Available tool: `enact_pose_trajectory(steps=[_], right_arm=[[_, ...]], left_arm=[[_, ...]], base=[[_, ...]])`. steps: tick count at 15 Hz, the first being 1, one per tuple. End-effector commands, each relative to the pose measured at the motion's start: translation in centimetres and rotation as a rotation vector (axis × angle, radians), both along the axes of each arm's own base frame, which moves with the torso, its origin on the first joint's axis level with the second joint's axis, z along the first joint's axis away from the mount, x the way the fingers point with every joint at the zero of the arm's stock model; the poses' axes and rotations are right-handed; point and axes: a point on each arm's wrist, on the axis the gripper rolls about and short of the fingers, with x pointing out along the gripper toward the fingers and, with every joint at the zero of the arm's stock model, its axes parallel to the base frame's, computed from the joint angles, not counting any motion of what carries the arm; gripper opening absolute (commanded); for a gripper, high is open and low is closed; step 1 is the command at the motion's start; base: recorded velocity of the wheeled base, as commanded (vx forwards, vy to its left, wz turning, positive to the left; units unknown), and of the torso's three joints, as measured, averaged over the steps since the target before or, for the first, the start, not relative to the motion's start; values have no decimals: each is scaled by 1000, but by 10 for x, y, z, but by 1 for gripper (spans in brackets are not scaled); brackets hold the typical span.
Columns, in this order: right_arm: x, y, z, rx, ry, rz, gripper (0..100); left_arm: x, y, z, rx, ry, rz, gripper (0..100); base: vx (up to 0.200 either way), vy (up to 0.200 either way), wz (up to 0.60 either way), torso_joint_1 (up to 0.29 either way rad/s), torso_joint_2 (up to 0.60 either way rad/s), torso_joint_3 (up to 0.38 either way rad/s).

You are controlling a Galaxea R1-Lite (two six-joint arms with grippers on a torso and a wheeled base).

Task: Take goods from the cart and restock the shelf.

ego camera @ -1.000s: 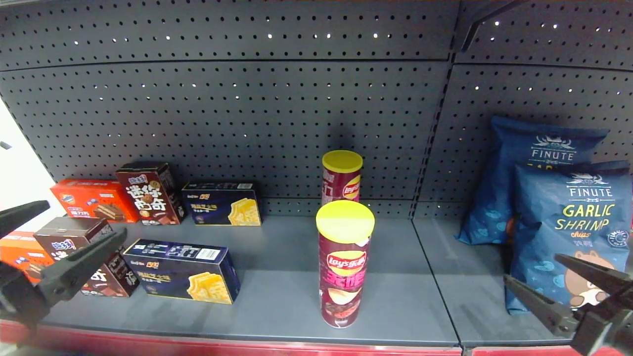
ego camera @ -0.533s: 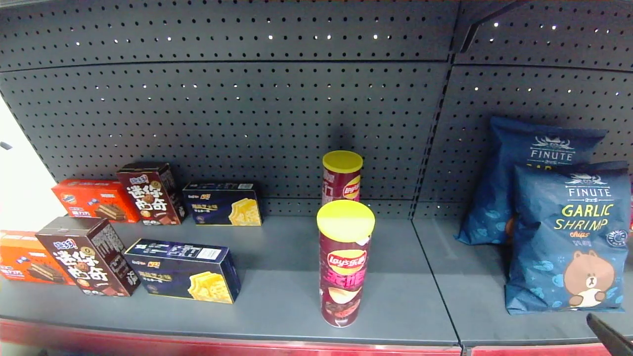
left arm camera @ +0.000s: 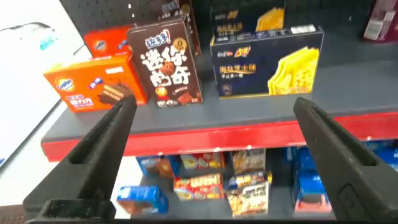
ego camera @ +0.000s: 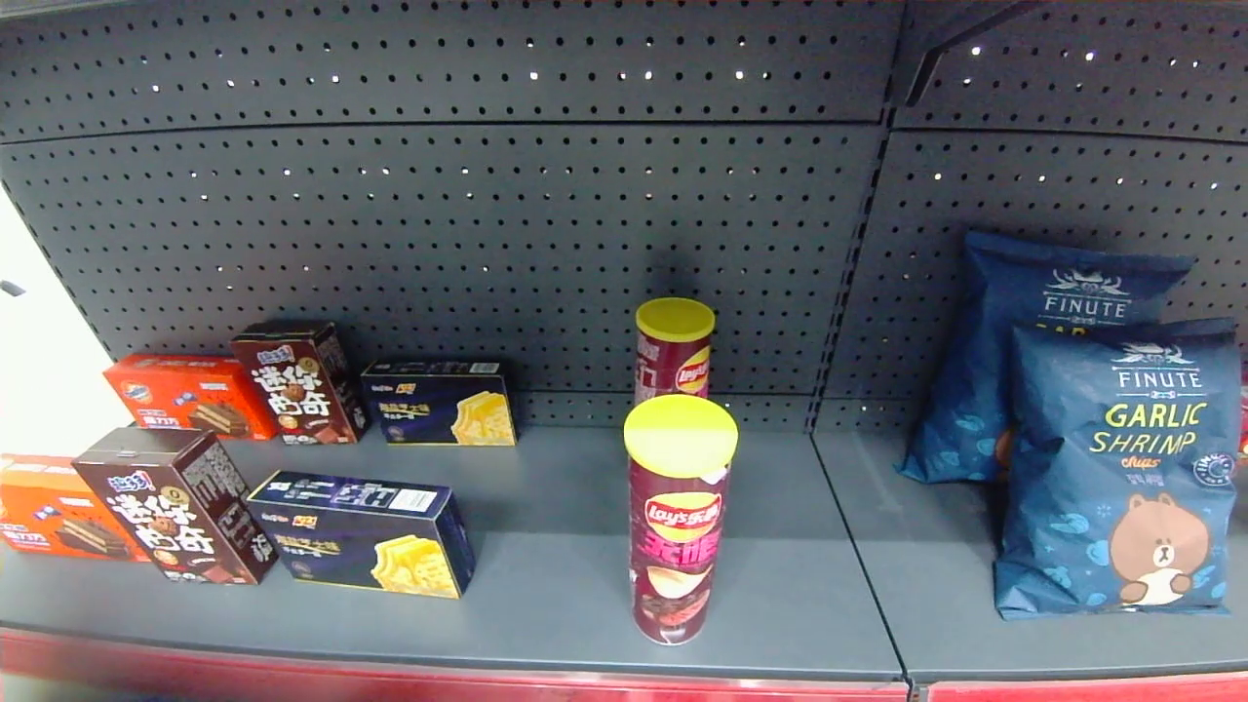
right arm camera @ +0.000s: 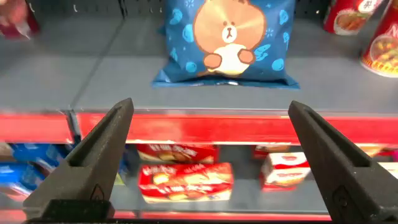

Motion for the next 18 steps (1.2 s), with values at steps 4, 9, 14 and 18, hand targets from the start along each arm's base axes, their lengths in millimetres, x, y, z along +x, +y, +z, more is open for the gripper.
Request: enact_pose_trajectory(steps=[4, 9, 14, 18], right_arm=[[-2, 1, -2, 8, -27, 45, 100], [-2, 0, -3, -3, -23, -15, 100], [-4, 3, -3, -27, 10, -29, 100], [-10, 5, -4, -11, -52, -42, 100]], left_arm=[[13, -6, -41, -15, 56, -186, 100], [13, -7, -41, -168, 75, -221, 100], [13, -4, -47, -114, 125, -77, 100], [13, -4, -47, -110, 118, -91, 100]], base=[[0, 0, 0, 0, 0, 0], [0, 0, 0, 0, 0, 0], [0, 0, 0, 0, 0, 0], [0, 0, 0, 0, 0, 0]])
